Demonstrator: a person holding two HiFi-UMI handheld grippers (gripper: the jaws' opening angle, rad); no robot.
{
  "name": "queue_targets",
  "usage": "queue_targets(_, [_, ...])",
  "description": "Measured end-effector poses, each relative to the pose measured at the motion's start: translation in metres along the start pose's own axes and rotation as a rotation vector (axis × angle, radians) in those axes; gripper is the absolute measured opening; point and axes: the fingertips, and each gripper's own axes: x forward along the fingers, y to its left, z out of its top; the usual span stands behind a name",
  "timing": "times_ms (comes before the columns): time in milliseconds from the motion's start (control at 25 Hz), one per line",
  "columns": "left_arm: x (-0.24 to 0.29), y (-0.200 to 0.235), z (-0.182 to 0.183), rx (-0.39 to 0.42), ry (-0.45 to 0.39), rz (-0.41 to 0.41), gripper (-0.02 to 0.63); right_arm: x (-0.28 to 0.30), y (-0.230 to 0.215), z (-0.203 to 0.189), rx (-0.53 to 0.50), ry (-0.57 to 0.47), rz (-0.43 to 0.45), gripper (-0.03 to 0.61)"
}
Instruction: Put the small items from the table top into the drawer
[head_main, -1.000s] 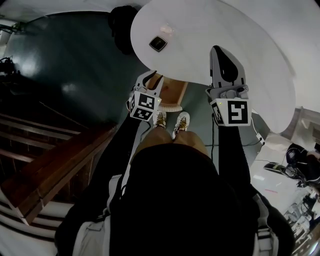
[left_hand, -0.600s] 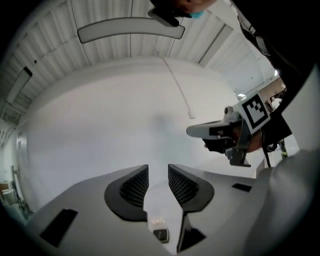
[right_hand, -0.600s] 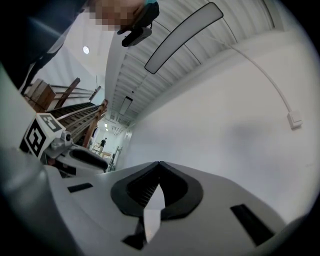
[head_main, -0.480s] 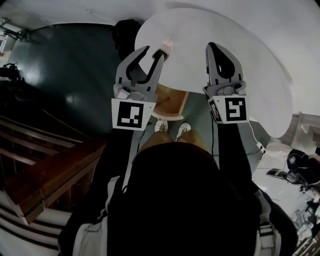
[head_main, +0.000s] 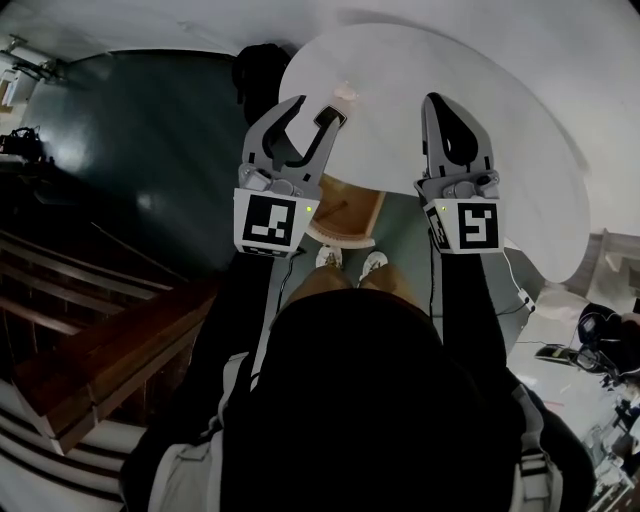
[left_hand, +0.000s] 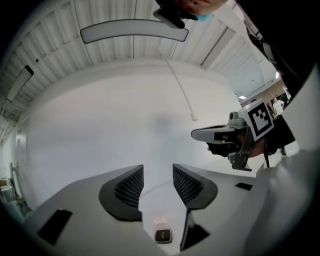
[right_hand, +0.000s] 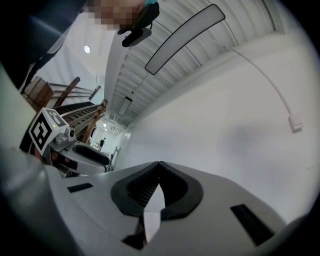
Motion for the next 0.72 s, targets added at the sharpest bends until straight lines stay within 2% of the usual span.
queue_targets(120, [0.019,-0.003,-0.040,-0.046,0.108,-0.061,0.239,0.000,-0.001,-0.006,0.000,0.019,-0.009,0.026])
queue_targets(360, [0.057,-0.008,-0.133,-0.134,0.327,-0.160,0.284,-0.003,-0.010,-0.024,0.000,0.075,-0.049,0.026])
queue_targets(600, [0.082,-0.021,-0.238,-0.142,0.552,-0.244,0.325,-0.014,-0.024,-0.052,-0.007,0.148,-0.107,0.026])
queue_targets(720, [0.092,-0.026,-0.276,-0.131,0.634,-0.281,0.334,-0.020,-0.034,-0.064,-0.008,0.187,-0.144,0.026])
